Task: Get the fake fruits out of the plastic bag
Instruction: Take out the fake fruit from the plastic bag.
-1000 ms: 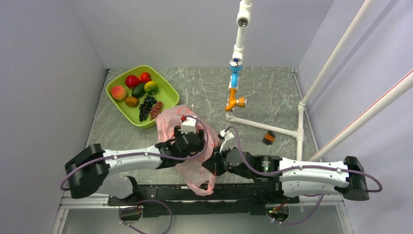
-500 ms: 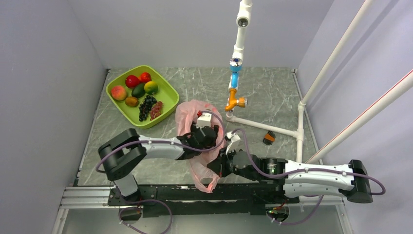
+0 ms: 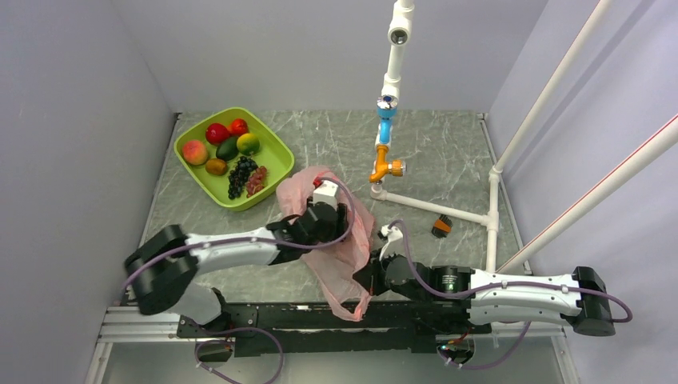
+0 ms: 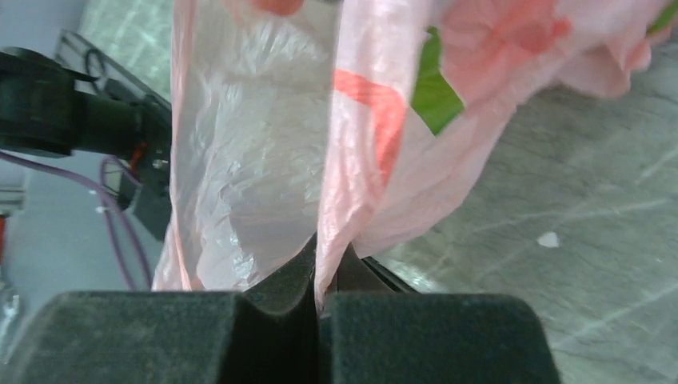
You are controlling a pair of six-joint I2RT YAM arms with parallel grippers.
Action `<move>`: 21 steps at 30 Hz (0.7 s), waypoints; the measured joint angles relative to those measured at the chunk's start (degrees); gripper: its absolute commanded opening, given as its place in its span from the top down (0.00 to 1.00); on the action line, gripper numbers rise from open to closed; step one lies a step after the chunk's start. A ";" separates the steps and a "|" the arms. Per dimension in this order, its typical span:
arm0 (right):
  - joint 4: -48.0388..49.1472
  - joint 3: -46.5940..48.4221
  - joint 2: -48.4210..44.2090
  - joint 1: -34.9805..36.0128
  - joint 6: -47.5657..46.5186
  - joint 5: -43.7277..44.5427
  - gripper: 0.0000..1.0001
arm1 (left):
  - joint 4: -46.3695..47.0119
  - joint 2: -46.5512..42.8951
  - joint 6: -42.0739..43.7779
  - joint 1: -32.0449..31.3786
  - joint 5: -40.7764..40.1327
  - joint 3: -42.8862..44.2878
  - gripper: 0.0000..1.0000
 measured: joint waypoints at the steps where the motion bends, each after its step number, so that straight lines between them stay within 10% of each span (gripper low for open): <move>1: -0.07 -0.79 0.04 0.00 0.02 0.39 1.00 | -1.01 -2.86 0.02 0.00 1.40 -0.46 0.73; 21: -2.69 -0.17 -1.79 0.04 -2.16 8.96 1.00 | -28.57 -48.00 0.57 0.31 22.95 -4.26 0.72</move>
